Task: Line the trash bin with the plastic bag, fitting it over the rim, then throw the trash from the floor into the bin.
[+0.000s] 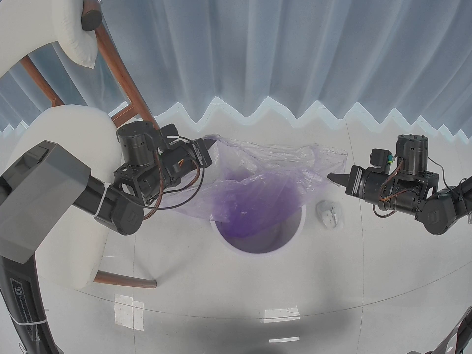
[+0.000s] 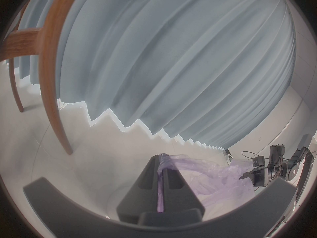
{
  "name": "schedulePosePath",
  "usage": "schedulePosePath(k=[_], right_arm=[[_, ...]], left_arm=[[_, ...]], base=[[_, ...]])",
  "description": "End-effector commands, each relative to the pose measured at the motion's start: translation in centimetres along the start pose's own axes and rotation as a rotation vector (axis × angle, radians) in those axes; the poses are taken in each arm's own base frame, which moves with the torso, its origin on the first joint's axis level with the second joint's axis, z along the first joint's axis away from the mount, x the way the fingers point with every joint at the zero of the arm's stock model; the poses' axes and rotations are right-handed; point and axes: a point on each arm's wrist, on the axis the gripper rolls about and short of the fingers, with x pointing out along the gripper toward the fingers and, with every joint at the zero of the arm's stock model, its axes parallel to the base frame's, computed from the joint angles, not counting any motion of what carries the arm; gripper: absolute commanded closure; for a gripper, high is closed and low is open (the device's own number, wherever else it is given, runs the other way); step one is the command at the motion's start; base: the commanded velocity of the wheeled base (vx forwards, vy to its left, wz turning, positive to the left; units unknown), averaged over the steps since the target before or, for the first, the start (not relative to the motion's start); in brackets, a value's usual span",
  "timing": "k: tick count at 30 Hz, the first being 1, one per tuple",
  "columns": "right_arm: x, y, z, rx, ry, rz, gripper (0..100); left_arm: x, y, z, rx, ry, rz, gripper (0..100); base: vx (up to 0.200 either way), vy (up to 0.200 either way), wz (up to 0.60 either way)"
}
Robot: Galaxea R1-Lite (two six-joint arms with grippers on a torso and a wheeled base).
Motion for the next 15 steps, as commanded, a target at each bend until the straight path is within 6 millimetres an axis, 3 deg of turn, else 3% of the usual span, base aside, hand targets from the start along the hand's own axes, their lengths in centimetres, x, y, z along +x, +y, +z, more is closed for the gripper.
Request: schedulePosePath(k=[1, 7, 15], right_arm=[[0.4, -1.2, -0.2, -0.013, 0.011, -0.038, 100], [2.1, -3.3, -0.6, 0.003, 0.027, -0.089, 100], [3.6, -5.3, -0.7, 0.02, 0.01, -0.114, 100]], left_arm=[[0.6, -1.2, -0.9, -0.001, 0.003, 0.017, 100], [2.4, 0.6, -3.0, -0.006, 0.039, 0.071, 100], [4.5, 3.8, -3.5, -0.007, 0.015, 0.183, 100]], base=[[0.0, 0.0, 0.0], [0.0, 0.0, 0.0], [0.0, 0.0, 0.0]])
